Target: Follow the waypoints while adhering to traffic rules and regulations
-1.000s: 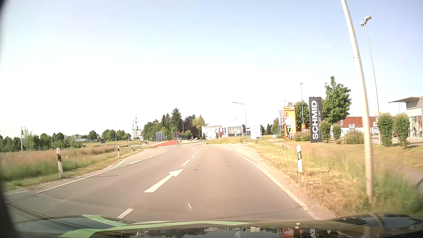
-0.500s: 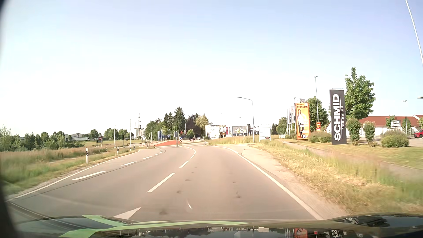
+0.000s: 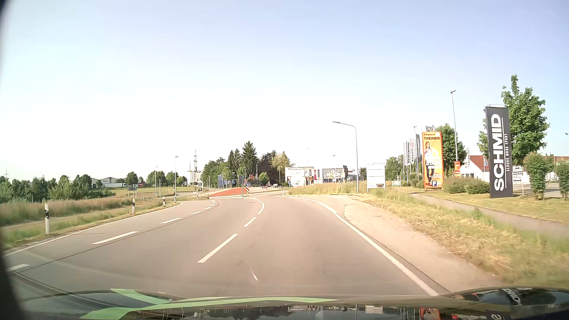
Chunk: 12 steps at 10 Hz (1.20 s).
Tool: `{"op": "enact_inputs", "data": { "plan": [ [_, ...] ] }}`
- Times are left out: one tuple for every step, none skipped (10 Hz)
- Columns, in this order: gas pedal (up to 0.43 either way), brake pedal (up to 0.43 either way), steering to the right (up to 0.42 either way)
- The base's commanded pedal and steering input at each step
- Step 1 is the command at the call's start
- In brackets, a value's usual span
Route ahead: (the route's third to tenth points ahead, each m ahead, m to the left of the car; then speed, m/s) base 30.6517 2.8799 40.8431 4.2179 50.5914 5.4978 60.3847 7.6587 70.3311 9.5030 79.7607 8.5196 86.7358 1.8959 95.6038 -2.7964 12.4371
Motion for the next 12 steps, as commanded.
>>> {"op": "enact_inputs", "data": {
  "plan": [
    [0.098, 0.0, -0.028],
    [0.087, 0.0, -0.028],
    [0.0, 0.0, -0.028],
    [0.0, 0.0, -0.028],
    [0.0, 0.0, -0.028],
    [0.0, 0.0, -0.027],
    [0.0, 0.0, -0.027],
    [0.0, 0.0, -0.026],
    [0.0, 0.0, -0.021],
    [0.0, 0.0, -0.021],
    [0.0, 0.0, -0.02],
    [0.0, 0.0, -0.019]
  ]
}}
